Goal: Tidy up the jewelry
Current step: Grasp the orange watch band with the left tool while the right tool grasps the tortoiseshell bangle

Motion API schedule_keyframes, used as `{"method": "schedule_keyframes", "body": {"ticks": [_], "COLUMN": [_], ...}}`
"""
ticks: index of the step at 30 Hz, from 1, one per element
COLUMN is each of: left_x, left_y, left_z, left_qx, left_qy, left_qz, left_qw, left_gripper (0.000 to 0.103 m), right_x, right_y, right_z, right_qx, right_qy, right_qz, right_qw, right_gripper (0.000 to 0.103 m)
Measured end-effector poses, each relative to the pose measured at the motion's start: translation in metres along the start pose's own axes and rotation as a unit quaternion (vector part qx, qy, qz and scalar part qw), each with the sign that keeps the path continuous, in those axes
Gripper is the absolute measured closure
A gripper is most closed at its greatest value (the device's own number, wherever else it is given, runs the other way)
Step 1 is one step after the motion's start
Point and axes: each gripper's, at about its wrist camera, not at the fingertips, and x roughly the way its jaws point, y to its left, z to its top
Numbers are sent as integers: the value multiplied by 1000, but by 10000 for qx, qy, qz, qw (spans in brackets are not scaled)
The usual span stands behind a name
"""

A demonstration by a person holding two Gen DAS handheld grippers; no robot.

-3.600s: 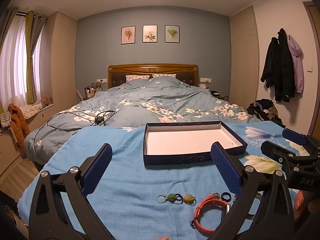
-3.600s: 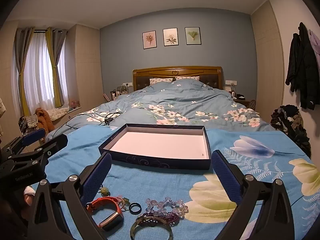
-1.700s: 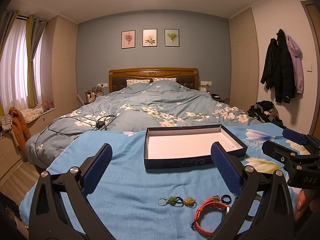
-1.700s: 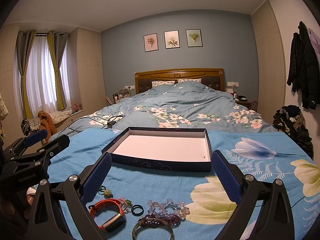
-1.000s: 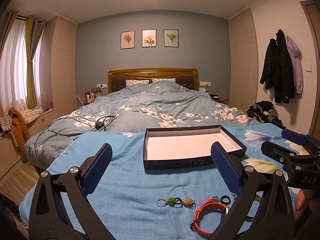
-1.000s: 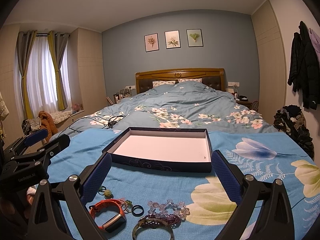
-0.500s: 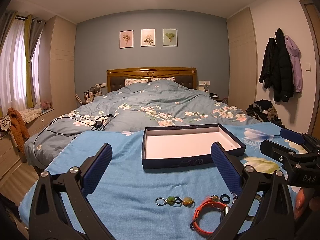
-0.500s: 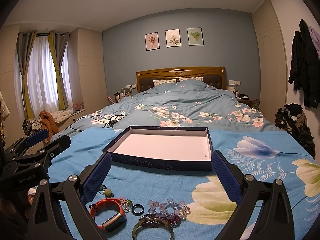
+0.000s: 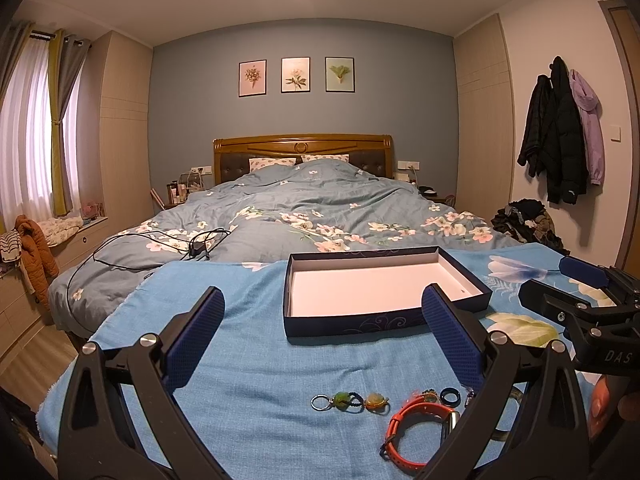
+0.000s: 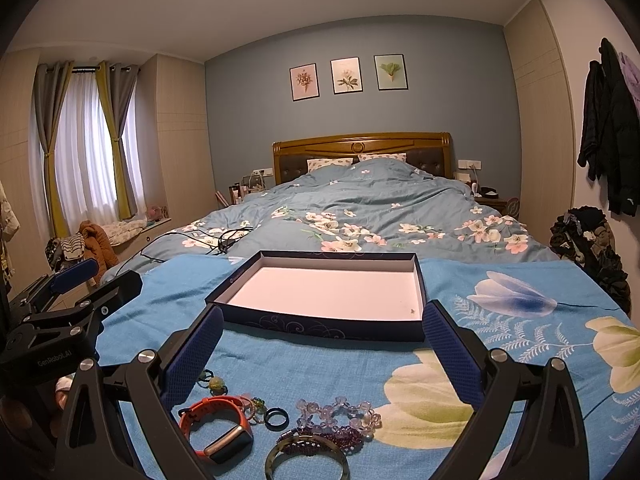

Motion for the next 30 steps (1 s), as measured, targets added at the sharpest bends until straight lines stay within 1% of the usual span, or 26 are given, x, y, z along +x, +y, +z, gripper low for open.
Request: {"method": "schedule_keyframes", "body": {"ticks": [13,18,21,24,26,28,29,30], "left_x": [7,11,15,23,29,38,41,44], "left_y": [2,2,2,0,-1,-4,-6,-8], "left_z": [-6,-9,-12,-17,-22,-30,-34,-39], "left_qx": [2,17,53,153,188,297,355,428], "left_qy": [68,155,260,457,618,867,951,1072], "left_qz": [-54,-118,-213,-378,-501,-646,-660,-729], "left_qw": [10000,9998,9994,9981,9967,9937,9926,9906], "left_gripper": [6,6,6,6,6,6,6,6], "right_x": [3,4,6,10,14,19,21,25], "right_y": [2,-4,-8,-12,-16,-17,-18,-19], "right_z": [-2,-3,-6,-11,-18,-26,-30,-35], "right_qx": [-25,-52,-70,-185,-268,-362,-413,-452], "right_qy": [50,155,290,514,740,981,1093,1258], "right_qz": [45,49,66,105,99,89,71,99], "right_qw": [10000,9999,9995,9985,9968,9945,9931,9910], "right_gripper": [7,7,7,7,7,7,8,12]}}
